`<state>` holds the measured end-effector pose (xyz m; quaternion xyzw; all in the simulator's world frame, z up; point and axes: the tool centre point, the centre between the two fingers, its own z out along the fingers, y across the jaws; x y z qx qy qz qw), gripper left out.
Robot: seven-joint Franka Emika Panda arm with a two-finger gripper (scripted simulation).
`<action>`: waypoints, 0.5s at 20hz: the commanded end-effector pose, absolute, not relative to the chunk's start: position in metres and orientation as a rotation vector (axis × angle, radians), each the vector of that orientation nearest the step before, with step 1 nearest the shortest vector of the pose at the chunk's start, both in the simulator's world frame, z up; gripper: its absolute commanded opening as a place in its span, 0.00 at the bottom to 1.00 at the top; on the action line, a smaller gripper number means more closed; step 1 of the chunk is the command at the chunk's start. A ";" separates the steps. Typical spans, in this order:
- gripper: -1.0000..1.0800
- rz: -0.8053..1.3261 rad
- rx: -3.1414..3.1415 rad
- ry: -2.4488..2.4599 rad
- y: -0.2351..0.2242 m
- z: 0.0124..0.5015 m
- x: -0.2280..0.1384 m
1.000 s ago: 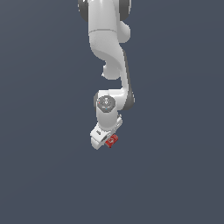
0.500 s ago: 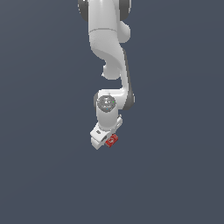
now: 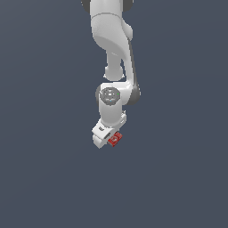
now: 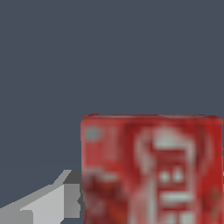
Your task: Pick up the object and move it to a goal position.
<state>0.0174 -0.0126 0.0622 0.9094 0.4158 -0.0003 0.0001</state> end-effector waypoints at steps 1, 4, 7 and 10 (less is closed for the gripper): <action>0.00 0.001 2.856 1.306 -0.009 0.083 0.017; 0.00 0.000 2.856 1.307 -0.004 0.113 0.016; 0.00 0.000 2.856 1.307 0.002 0.148 0.016; 0.00 0.000 2.855 1.308 0.008 0.185 0.015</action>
